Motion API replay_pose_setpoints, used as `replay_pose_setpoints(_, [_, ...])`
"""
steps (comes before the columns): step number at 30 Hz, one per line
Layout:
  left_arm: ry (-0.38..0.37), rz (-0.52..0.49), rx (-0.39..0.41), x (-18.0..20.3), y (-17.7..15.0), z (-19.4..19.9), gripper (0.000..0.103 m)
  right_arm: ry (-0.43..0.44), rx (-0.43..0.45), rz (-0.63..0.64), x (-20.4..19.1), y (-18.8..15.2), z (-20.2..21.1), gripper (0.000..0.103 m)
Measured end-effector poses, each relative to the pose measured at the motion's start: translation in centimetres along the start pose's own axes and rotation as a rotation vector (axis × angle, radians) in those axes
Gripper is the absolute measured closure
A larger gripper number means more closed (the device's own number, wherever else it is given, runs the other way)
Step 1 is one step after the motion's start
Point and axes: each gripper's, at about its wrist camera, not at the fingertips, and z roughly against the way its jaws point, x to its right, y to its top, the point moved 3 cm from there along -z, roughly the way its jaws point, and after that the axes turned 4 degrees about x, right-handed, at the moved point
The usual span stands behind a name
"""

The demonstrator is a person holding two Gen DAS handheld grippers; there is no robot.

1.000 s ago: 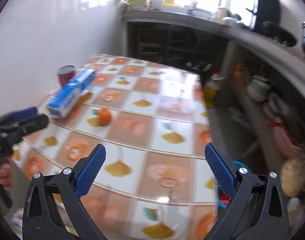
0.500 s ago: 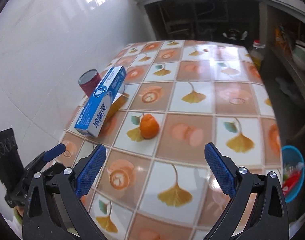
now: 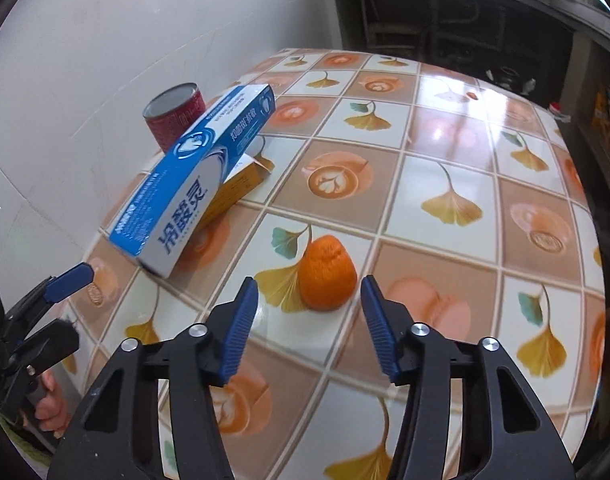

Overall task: Collect trash
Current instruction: 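Close the right gripper on the orange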

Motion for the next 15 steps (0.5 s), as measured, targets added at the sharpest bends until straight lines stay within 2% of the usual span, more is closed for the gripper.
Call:
replay_pose_setpoints(2, [0.0,0.002,-0.002,-0.1,0.0,-0.2,0.006,-0.012,-0.007,0.008,0.0,0.2,-0.8,0.064])
replay_pose_setpoints(4, [0.003,0.0,0.002,-0.2,0.1,-0.3,0.006,-0.049,0.004,0.028,0.1,0.3,-1.2,0.065])
replay_pose_setpoints(6, [0.007,-0.003,0.007,-0.3,0.2,-0.3,0.006,-0.062,0.008,0.038,0.1,0.4,-1.4,0.071])
replay_pose_setpoints(12, [0.011,-0.01,-0.002,-0.2,0.1,-0.5,0.006,-0.072,0.011,0.034,0.5,0.4,-1.1,0.071])
replay_pose_setpoints(13, [0.012,-0.014,-0.002,-0.1,0.2,-0.5,0.006,-0.073,0.02,0.032,0.6,0.5,-0.9,0.064])
replay_pose_setpoints(14, [0.012,-0.015,-0.002,-0.1,0.2,-0.5,0.006,-0.074,0.027,0.03,0.6,0.6,-0.7,0.052])
replay_pose_setpoints(15, [0.012,-0.019,-0.003,0.0,0.2,-0.5,0.006,-0.076,0.036,0.029,0.6,0.7,-0.6,0.046])
